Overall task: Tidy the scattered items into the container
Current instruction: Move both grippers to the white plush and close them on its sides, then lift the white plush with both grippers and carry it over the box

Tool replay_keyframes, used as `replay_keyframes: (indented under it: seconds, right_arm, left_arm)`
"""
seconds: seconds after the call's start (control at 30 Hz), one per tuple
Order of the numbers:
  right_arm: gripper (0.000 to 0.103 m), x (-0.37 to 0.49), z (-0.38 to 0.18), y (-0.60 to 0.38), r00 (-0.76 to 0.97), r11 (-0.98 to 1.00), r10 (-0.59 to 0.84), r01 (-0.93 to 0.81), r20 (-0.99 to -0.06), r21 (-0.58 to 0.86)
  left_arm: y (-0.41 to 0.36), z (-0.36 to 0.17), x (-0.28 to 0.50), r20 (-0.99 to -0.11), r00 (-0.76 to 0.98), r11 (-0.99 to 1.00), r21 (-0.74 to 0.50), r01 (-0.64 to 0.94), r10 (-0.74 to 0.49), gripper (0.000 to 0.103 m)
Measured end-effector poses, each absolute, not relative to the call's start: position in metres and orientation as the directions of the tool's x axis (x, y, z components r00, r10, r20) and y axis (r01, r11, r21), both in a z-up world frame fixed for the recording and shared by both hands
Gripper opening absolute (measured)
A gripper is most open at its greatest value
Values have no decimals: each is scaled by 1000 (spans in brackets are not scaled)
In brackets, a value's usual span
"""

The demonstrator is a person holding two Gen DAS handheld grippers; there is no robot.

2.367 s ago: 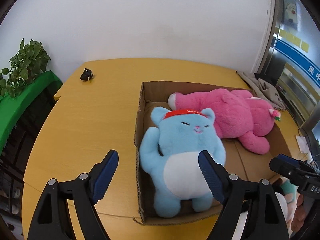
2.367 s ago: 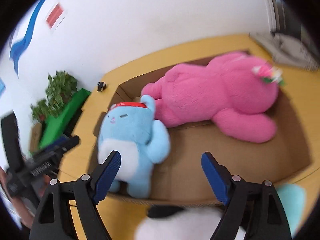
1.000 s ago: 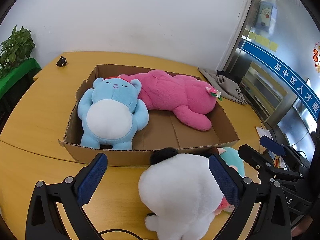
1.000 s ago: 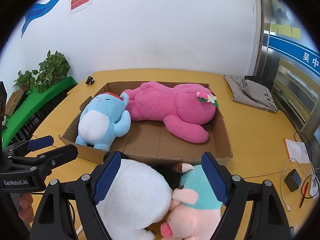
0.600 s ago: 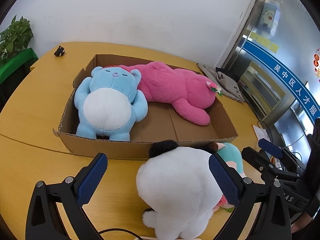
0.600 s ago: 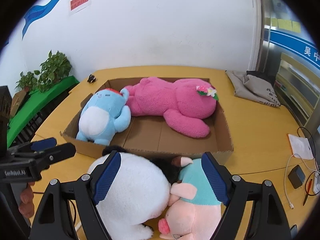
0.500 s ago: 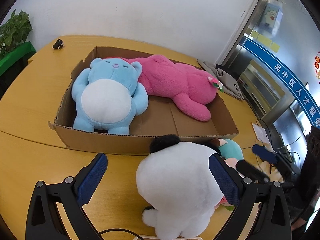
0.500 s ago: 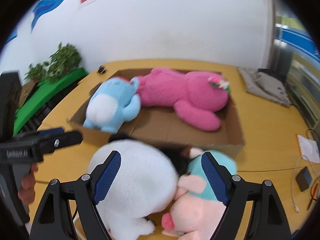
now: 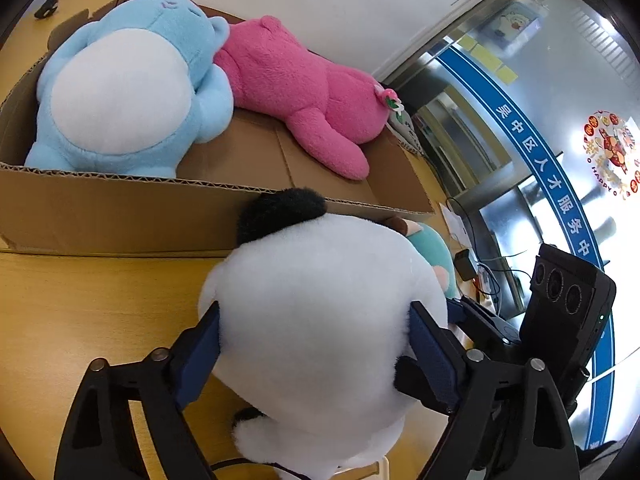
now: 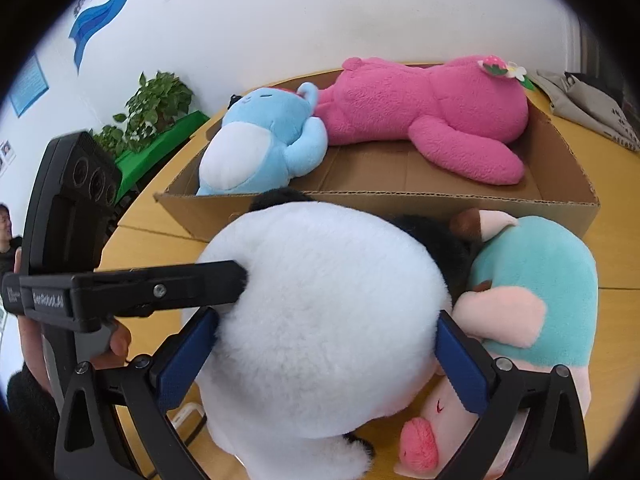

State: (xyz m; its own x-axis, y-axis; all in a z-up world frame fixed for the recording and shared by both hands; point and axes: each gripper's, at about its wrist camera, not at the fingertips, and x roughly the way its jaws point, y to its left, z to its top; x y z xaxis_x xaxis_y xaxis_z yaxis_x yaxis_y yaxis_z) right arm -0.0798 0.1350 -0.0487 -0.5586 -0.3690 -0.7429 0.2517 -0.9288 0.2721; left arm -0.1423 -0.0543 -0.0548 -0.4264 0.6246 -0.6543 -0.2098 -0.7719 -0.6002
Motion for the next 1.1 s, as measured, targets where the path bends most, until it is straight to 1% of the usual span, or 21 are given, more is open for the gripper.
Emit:
replay_keyframes:
  seconds: [0.03, 0.07, 0.13, 0.2, 0.33, 0.37, 0.4, 0.43, 0.57, 0.77, 0.8, 0.83, 0.87, 0.93, 1.0, 1.1]
  right_arm:
    - [95, -79, -48, 135, -557, -926, -376, 258, -740, 276]
    - [93, -78, -47, 136, -555, -922, -385, 263, -737, 284]
    - [83, -74, -44, 136, -548, -914, -405, 273, -732, 301]
    - [79, -67, -39, 131, -536, -905, -422, 303, -731, 300]
    - [78, -59, -40, 119, -500, -881, -465, 348, -731, 322]
    - [82, -60, -43, 117, -491, -879, -467, 348, -735, 326]
    - [91, -63, -47, 116, -487, -881, -464, 342, -740, 328]
    - [95, -65, -50, 116, -485, -883, -461, 334, -743, 330]
    - [96, -70, -54, 117, -483, -888, -448, 340, -752, 311]
    - [85, -67, -57, 117, -488, -884, -454, 352, -745, 308]
    - [81, -65, -56, 116, -492, -886, -449, 349, -746, 304]
    - [76, -63, -54, 115, -494, -888, -446, 344, -746, 304]
    - [74, -61, -52, 115, -498, -890, -445, 339, -744, 305]
    - [69, -58, -47, 114, -510, -892, -443, 336, -737, 303]
    - [66, -53, -42, 113, -523, -893, -442, 334, -729, 301]
    - [65, -48, -27, 115, -548, -889, -451, 341, -704, 304]
  left_arm:
    - [-55, -54, -140, -654, -424, -771, -599, -216, 626, 82]
    - [-56, -52, -138, -656, -425, -773, -597, -214, 624, 80]
    - [-58, -48, -128, -662, -436, -782, -592, -194, 610, 80]
    - [-61, -43, -116, -672, -446, -794, -581, -177, 591, 79]
    - [-67, -43, -98, -692, -466, -817, -562, -132, 551, 79]
    - [-69, -46, -97, -691, -467, -815, -566, -125, 551, 79]
    - [-70, -48, -99, -690, -468, -814, -568, -123, 553, 79]
    - [-71, -50, -100, -691, -469, -815, -566, -122, 550, 81]
    - [-66, -52, -104, -709, -464, -834, -533, -139, 531, 81]
    - [-63, -53, -101, -721, -456, -844, -515, -151, 521, 75]
    - [-62, -53, -100, -722, -457, -846, -511, -154, 520, 74]
    - [-62, -52, -100, -722, -454, -845, -512, -158, 522, 71]
    - [-63, -50, -98, -721, -453, -843, -514, -158, 524, 68]
    - [-63, -45, -94, -722, -456, -844, -514, -150, 521, 67]
    - [-63, -39, -91, -724, -462, -849, -508, -147, 513, 66]
    - [-64, -23, -86, -711, -489, -850, -508, -141, 506, 66]
